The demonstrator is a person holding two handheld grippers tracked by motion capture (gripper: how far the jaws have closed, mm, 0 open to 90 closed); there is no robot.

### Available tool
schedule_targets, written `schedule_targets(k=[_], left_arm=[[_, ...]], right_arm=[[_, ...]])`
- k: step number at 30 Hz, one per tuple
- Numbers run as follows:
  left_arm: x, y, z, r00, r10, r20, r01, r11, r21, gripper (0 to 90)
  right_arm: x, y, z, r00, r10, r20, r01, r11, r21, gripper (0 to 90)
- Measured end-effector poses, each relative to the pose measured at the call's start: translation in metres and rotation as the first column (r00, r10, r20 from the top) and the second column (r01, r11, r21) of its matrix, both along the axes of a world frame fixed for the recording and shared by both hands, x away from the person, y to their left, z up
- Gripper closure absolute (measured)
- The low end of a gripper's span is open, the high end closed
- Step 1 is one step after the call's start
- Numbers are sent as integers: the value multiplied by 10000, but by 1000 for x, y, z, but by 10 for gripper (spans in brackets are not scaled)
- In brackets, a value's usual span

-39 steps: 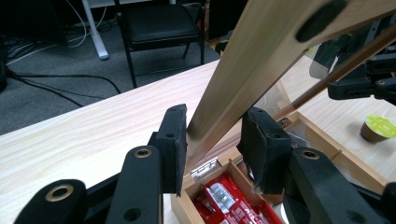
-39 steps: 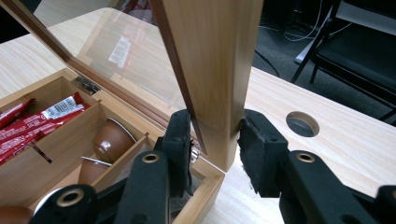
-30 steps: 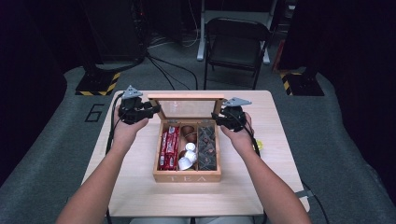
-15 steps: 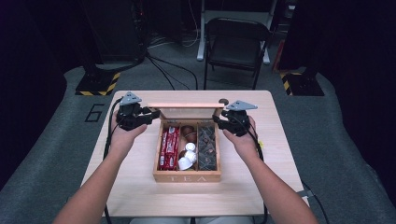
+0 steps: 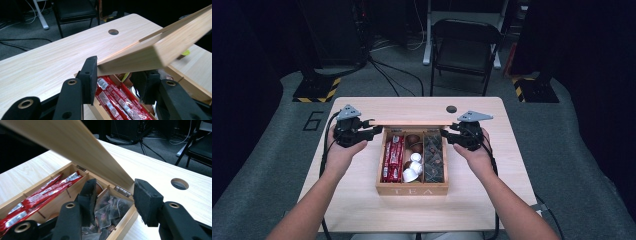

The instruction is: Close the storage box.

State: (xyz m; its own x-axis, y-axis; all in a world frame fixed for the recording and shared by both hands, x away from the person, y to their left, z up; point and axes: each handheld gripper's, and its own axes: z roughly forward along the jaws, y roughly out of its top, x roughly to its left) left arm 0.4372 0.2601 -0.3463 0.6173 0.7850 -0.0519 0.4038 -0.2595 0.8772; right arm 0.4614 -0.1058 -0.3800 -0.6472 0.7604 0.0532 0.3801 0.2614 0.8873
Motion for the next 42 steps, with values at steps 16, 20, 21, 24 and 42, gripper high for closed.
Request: schedule_targets(k=[16,20,21,24,42], left_arm=[[-22,4,-7,9993,-353,-91,354,9993,133,558],[-28,3,-11,9992,-410,-41,411,9988,268,558],[-30,3,-12,9991,-410,-59,411,9988,282,558],[-33,4,-15,9988,-474,-114,477,9983,348,555],[-52,5,-24,9975,-697,-112,701,9969,362,529]], right_arm=[[-32,-3,15,9982,519,291,-522,9986,76,497],[-41,-4,15,9978,570,346,-575,9983,129,497],[-42,-4,14,9974,614,364,-617,9981,71,496],[-47,-4,12,9967,674,446,-672,9977,-63,496],[-63,-7,1,9971,732,215,-731,9973,-61,498]])
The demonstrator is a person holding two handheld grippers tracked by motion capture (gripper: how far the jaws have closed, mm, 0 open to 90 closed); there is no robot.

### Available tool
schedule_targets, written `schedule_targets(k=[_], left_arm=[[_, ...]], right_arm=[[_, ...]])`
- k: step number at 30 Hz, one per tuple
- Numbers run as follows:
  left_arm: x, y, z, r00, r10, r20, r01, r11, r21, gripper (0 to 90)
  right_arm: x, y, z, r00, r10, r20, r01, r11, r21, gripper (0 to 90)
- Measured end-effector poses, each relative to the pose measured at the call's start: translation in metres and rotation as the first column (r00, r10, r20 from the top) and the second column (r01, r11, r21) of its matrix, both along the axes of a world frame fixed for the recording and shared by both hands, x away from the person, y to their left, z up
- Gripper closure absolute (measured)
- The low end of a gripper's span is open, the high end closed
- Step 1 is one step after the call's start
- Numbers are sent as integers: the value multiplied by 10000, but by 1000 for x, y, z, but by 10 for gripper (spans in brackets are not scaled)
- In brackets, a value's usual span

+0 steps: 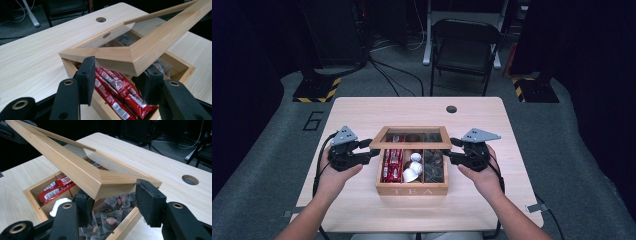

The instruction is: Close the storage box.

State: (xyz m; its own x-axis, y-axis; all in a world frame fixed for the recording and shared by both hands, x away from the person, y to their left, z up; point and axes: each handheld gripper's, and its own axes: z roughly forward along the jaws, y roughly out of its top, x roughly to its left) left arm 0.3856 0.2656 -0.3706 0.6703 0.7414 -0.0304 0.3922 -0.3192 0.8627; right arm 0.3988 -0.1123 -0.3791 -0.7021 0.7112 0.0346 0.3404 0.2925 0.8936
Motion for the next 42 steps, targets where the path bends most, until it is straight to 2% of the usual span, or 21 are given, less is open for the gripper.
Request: schedule_targets(k=[3,8,12,15,23,28,32,42], left_arm=[[-3,0,-4,10000,30,56,-30,10000,36,528],[-9,0,-13,10000,5,-70,-5,10000,14,527],[-14,0,-21,10000,-78,26,77,9999,136,526],[-17,0,-28,9999,-132,-66,133,9999,108,524],[-25,0,-44,9999,-109,5,109,9999,108,520],[-28,0,-50,9998,-150,-131,151,9998,133,519],[-32,0,-55,9993,-211,-303,210,9998,-15,514],[-37,-1,-66,9993,-209,-303,210,9998,36,512]], right_arm=[[-3,-1,-2,10000,74,21,-74,9999,-80,498],[-12,0,-7,9997,80,213,-73,9995,-313,492],[-19,0,-15,9998,41,177,-36,9996,-274,485],[-22,0,-22,9999,51,125,-49,9997,-225,482],[-31,1,-37,9999,-5,150,10,9995,-317,473],[-36,1,-45,9999,-51,117,54,9996,-276,475],[-39,2,-51,9998,-47,215,55,9992,-394,478],[-44,1,-61,10000,-23,-42,22,9996,-295,478]])
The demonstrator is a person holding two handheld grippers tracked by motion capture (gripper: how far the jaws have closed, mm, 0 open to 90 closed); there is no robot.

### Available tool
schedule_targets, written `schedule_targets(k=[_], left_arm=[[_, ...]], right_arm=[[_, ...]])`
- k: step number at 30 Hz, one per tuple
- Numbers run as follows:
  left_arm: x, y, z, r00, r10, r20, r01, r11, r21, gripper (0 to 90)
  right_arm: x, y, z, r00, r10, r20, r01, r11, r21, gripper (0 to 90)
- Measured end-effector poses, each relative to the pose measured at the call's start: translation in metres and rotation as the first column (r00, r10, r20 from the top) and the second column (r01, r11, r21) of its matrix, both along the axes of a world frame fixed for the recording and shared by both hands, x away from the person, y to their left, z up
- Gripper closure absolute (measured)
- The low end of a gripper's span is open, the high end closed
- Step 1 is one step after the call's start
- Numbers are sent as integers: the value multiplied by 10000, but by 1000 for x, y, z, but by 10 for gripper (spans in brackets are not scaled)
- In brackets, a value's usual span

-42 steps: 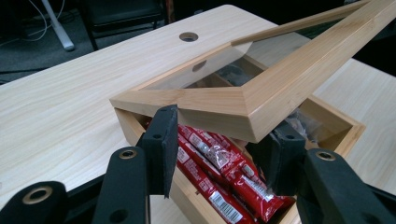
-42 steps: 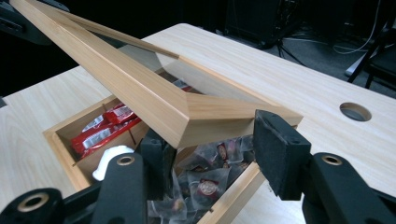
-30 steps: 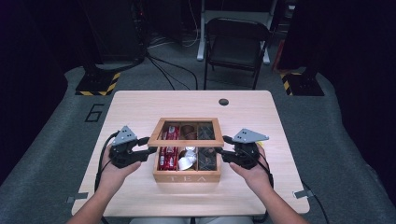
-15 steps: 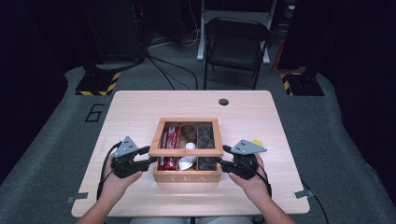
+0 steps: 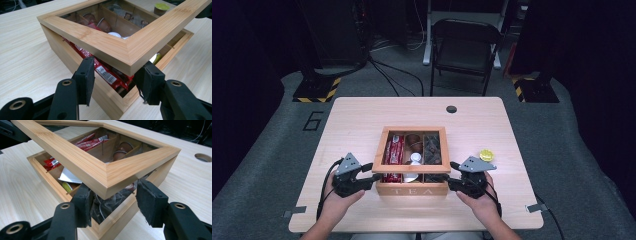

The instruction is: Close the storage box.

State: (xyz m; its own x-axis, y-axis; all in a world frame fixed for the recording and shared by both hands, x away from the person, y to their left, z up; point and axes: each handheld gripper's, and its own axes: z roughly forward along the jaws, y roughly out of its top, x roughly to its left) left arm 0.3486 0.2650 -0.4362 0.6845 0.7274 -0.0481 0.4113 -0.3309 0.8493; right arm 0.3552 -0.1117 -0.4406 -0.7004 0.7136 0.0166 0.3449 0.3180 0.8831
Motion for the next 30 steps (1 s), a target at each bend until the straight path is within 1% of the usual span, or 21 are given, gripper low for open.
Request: schedule_targets(k=[2,5,6,8,9,10,11,12,13,14,17,19,20,23,24,26,30], left_arm=[[-1,1,-3,10000,-49,-42,49,10000,50,512],[-3,1,-9,9999,-5,-108,5,10000,-4,512],[-3,1,-10,9998,-68,-190,70,10000,67,511],[-3,1,-13,9998,-71,-175,74,9999,149,511],[-4,1,-14,9996,-86,-282,89,9999,120,511],[-4,0,-15,9997,-45,-256,47,10000,84,512],[-4,1,-15,9995,-111,-295,115,9999,115,511],[-4,1,-16,9993,-136,-356,139,9999,100,511],[-5,0,-18,9995,-99,-313,102,9999,102,511],[-5,1,-18,9990,-185,-400,191,9997,151,511],[-5,2,-20,9986,-212,-476,223,9995,218,510],[-5,3,-21,9981,-243,-568,256,9994,226,499],[-5,3,-22,9978,-241,-618,253,9995,188,490],[-5,3,-22,9980,-234,-581,250,9993,269,489],[-6,2,-23,9980,-191,-597,204,9996,214,489],[-6,2,-23,9975,-304,-635,324,9990,316,489],[-8,0,-24,9967,-411,-696,434,9986,319,489]], right_arm=[[-1,0,-2,9999,33,-100,-33,10000,-3,478],[-3,1,-6,9998,73,-210,-76,9999,-155,478],[-4,1,-7,9997,90,-242,-95,9997,-207,478],[-5,2,-10,9995,95,-315,-104,9995,-288,478],[-5,2,-11,9994,161,-320,-172,9993,-344,478],[-6,3,-12,9990,115,-427,-128,9995,-296,478],[-5,3,-13,9990,186,-411,-200,9992,-335,478],[-6,3,-13,9987,158,-494,-174,9993,-322,478],[-6,3,-14,9986,173,-502,-191,9992,-340,478],[-6,4,-15,9980,182,-598,-200,9994,-288,478],[-6,4,-18,9978,244,-609,-265,9991,-337,477],[-7,5,-19,9972,175,-729,-202,9991,-373,477],[-6,5,-20,9971,231,-721,-260,9989,-389,477],[-7,5,-21,9961,216,-857,-244,9992,-321,478],[-7,4,-21,9960,269,-853,-298,9990,-328,478],[-6,5,-22,9956,291,-896,-324,9988,-358,478],[-7,5,-24,9938,303,-1074,-354,9983,-456,477]])
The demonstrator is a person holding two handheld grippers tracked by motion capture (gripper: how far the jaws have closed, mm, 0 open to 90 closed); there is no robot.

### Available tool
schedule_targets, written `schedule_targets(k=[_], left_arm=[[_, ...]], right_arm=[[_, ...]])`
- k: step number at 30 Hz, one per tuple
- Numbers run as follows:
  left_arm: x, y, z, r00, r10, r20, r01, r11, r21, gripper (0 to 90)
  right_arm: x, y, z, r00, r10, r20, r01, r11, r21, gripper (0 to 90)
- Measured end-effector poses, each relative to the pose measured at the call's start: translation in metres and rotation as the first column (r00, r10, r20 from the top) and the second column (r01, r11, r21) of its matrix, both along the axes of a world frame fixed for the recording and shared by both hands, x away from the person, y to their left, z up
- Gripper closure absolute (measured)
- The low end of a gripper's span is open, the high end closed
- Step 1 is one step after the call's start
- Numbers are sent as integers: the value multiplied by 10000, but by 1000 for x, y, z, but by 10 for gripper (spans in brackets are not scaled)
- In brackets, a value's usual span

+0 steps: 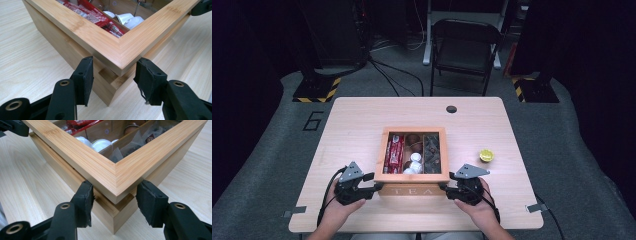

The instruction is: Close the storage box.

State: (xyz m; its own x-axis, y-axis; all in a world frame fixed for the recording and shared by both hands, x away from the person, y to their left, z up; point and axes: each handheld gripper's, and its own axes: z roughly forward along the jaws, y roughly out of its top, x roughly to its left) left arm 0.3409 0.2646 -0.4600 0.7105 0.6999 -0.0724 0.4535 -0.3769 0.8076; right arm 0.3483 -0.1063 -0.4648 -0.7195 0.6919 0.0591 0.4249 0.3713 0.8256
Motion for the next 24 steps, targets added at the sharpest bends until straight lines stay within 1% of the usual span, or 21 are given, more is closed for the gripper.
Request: schedule_targets(k=[2,8,10,11,13,14,16,17,18,19,20,22,24], left_arm=[[-1,-1,0,10000,13,-34,-13,10000,-25,489],[-2,-2,-1,9999,65,-142,-64,9999,84,490],[-2,-2,-1,9996,30,-278,-25,9999,160,488],[-2,-2,-2,9993,80,-355,-75,9999,141,485],[-3,-1,-3,9991,185,-378,-182,9998,87,467],[-4,0,-3,9994,172,-300,-173,9998,-14,465],[-4,2,-3,9992,302,-262,-304,9995,-108,464],[-3,3,-3,9988,414,-249,-419,9990,-174,464],[-2,5,-2,9989,379,-261,-383,9991,-160,464],[-2,5,-2,9985,484,-253,-490,9985,-260,463],[-2,7,-1,9987,402,-328,-409,9989,-213,463],[-2,8,0,9984,480,-315,-488,9985,-263,460],[-2,10,1,9982,525,-276,-534,9981,-310,449]], right_arm=[[0,0,0,10000,15,-24,-15,10000,-51,477],[0,0,-1,9998,24,-182,-28,9998,-195,477],[-1,0,-1,9996,30,-267,-36,9997,-240,476],[0,0,-1,9996,89,-282,-96,9996,-261,475],[0,0,-1,9993,105,-354,-118,9992,-373,472],[0,0,-3,9990,167,-421,-190,9984,-542,458],[-2,3,-5,9995,163,-281,-194,9936,-1114,433],[-2,4,-5,9994,155,-303,-187,9941,-1070,434],[-1,3,-5,9993,121,-348,-156,9946,-1029,432],[-1,3,-5,9989,136,-442,-179,9950,-984,432],[-1,2,-5,9989,162,-434,-204,9949,-989,432],[0,1,-4,9988,182,-449,-222,9957,-901,425],[-1,-1,0,9993,246,-283,-264,9975,-658,414]])
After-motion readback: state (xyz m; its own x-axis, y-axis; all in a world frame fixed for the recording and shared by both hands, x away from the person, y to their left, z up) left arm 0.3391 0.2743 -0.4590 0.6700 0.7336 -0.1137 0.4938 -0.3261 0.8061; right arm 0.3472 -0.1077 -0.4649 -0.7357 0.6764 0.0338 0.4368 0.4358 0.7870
